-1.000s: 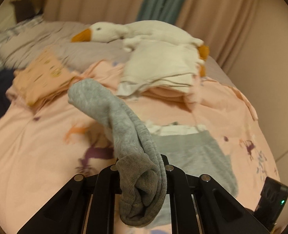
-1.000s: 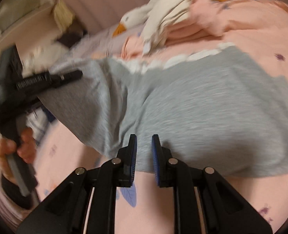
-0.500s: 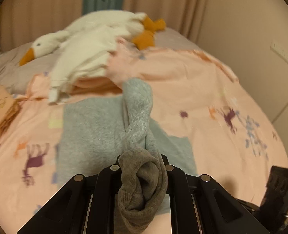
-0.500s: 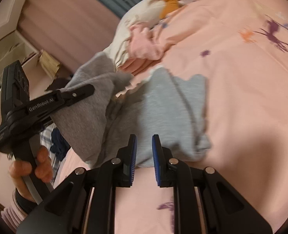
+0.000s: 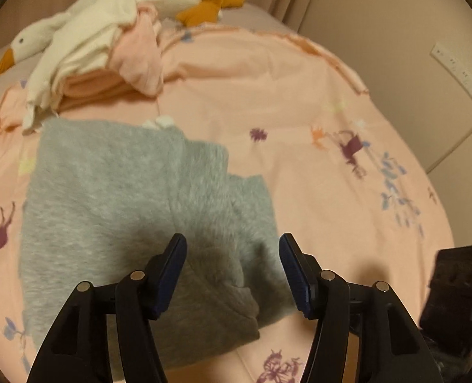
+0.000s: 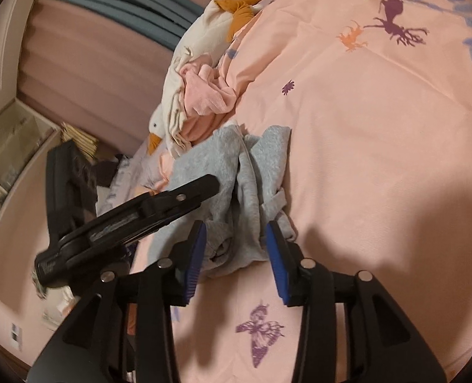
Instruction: Fold small clothes
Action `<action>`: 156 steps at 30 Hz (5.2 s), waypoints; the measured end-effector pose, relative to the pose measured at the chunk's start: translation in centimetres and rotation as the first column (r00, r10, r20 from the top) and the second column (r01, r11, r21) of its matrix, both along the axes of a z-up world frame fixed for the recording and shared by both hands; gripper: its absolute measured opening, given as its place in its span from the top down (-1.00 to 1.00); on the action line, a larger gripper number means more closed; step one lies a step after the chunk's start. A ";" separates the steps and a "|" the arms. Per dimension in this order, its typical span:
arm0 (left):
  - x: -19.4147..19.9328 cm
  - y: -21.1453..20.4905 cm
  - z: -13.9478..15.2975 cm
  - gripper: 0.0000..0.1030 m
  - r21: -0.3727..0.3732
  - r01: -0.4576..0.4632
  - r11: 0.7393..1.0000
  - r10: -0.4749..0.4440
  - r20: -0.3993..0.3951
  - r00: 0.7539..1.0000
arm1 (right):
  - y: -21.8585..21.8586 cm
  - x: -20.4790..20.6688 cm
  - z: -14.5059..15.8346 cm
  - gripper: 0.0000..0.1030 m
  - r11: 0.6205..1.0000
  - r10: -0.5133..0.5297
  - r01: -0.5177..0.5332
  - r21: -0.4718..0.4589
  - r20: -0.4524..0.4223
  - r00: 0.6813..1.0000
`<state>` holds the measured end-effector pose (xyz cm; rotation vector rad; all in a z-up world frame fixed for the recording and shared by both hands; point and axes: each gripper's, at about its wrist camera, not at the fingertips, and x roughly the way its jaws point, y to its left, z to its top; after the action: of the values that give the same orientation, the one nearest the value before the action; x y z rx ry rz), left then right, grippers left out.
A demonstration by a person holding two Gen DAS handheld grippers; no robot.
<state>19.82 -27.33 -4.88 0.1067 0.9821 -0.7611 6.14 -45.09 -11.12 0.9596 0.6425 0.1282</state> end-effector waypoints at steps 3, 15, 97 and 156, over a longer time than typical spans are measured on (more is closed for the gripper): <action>-0.6 2.4 1.5 -0.15 -0.058 -0.008 0.998 0.009 0.019 1.000 | 0.1 0.4 0.0 0.21 0.998 0.010 -0.011 0.059 0.008 1.000; 0.6 15.9 0.4 -0.15 -0.085 -0.245 0.966 0.246 0.009 0.969 | 4.5 7.8 0.2 0.07 0.982 0.142 -0.155 -0.103 -0.125 0.982; -0.7 12.3 -4.8 0.93 -0.037 -0.132 0.991 0.133 0.026 0.991 | 6.8 6.4 0.4 0.49 0.842 0.151 -0.234 -0.486 -0.202 0.968; -0.8 14.8 -5.2 -0.24 0.005 -0.191 0.982 0.191 -0.041 0.981 | 2.8 2.5 0.2 -0.39 0.955 0.089 -0.138 -0.261 -0.191 0.977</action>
<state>19.06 -12.48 -10.09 -0.0028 1.0158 -0.5888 8.64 -42.30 -10.91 0.6712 0.8574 0.0539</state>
